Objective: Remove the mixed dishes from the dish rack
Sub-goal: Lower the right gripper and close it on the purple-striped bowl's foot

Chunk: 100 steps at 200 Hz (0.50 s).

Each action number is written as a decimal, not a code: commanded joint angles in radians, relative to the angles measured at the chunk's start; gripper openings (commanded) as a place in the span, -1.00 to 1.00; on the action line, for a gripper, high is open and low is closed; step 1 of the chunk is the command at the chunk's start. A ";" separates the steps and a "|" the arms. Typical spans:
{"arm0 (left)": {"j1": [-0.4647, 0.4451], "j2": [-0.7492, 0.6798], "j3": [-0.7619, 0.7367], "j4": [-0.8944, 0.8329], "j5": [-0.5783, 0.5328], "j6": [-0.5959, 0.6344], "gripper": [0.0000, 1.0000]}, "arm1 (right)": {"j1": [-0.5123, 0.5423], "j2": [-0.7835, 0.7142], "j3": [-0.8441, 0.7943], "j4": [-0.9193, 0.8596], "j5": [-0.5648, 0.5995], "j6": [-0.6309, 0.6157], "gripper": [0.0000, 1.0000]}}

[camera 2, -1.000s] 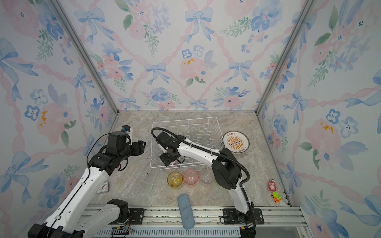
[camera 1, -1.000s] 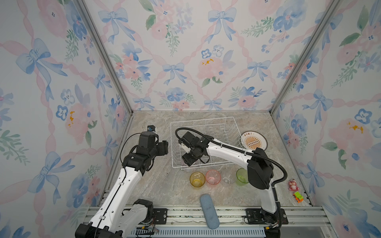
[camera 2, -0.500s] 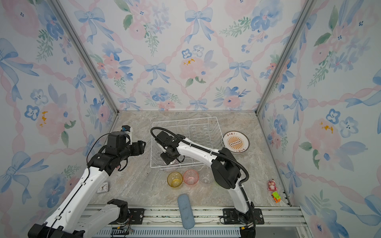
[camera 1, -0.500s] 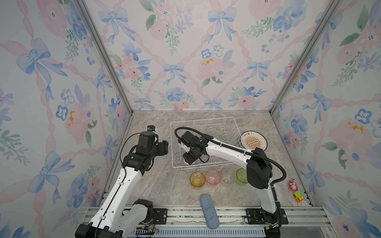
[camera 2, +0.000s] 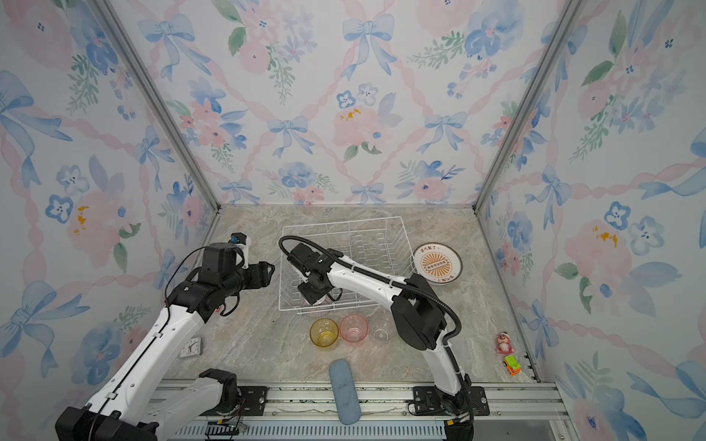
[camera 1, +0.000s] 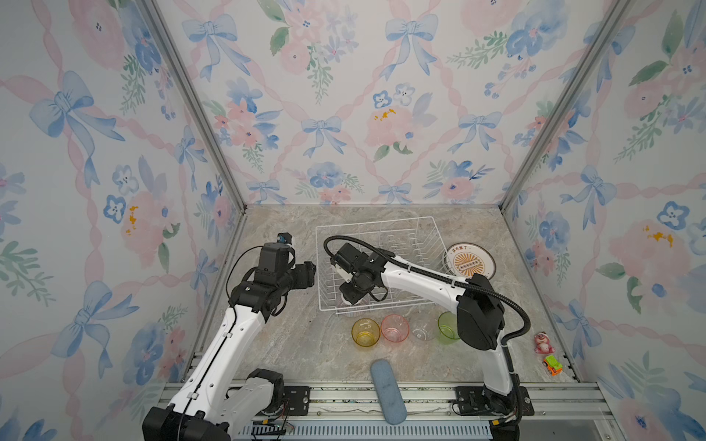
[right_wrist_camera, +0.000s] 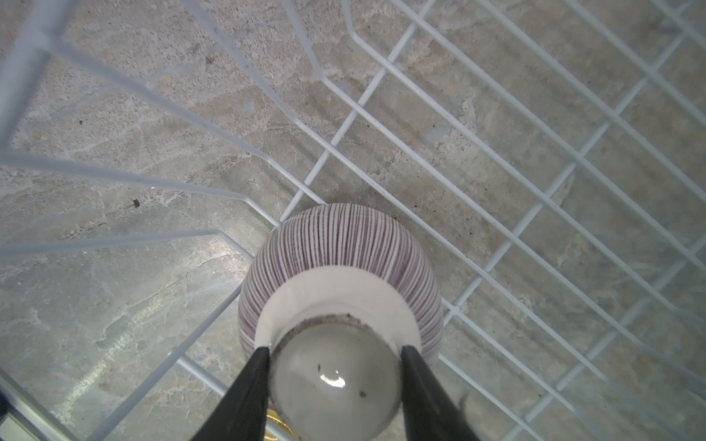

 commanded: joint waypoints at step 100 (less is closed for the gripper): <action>0.003 0.053 0.010 0.010 0.173 0.025 0.53 | -0.071 -0.085 -0.093 0.045 -0.022 0.025 -0.52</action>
